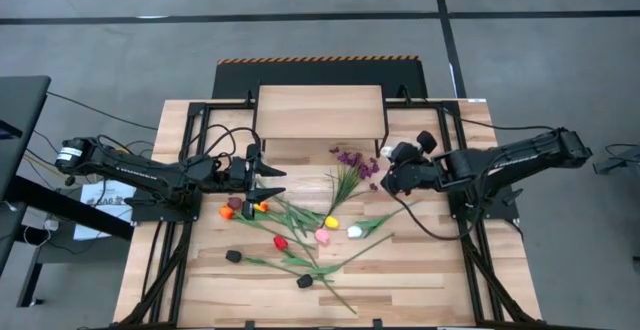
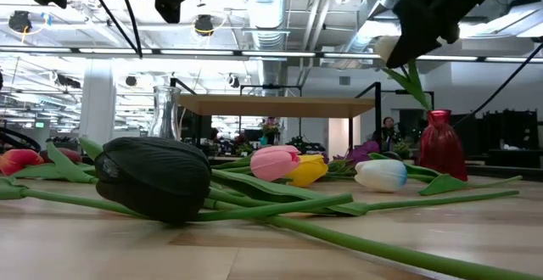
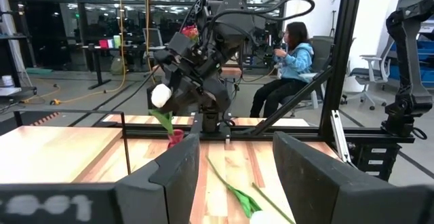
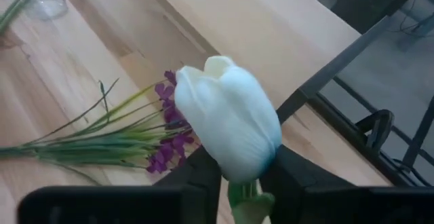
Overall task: Pick and place flowers into a vace then onto a shelf
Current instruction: Put the bottom white flower into the red vase, then put the white flower into the red vase
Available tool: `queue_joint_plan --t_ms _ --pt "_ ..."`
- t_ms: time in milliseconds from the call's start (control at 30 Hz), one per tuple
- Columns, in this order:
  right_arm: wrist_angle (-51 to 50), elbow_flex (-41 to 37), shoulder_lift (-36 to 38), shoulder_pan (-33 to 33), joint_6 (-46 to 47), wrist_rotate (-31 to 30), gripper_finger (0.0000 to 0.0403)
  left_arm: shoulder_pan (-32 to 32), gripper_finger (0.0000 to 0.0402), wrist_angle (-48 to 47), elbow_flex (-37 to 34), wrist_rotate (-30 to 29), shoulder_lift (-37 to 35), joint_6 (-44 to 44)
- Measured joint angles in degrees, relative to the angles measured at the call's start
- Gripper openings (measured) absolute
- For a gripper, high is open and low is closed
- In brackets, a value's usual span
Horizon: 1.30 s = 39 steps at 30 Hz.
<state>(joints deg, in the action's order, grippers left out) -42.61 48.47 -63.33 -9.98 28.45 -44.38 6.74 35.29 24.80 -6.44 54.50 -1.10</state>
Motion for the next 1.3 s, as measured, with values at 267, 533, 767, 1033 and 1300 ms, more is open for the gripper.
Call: queue_joint_plan --t_ms 267,533,767,1033,1300 --pt "-8.75 3.80 0.00 1.29 0.02 7.47 0.0170 0.00 0.0178 -0.02 0.00 0.00 0.00 -0.02" --pt "-20.32 9.93 0.00 2.25 0.06 10.00 0.0203 0.00 0.0178 -0.37 0.00 0.00 0.00 -0.04" --pt "-33.22 14.50 0.02 0.77 2.10 13.88 0.0187 0.00 0.0178 -1.03 0.00 0.00 0.00 -0.04" --pt "-33.60 14.56 -0.89 -6.75 8.42 28.44 0.0161 0.00 0.0178 -1.11 0.00 0.00 0.00 0.00" --pt "-22.27 11.14 -6.60 -15.52 10.39 27.08 0.0137 0.00 0.0178 -1.20 0.00 0.00 0.00 0.39"
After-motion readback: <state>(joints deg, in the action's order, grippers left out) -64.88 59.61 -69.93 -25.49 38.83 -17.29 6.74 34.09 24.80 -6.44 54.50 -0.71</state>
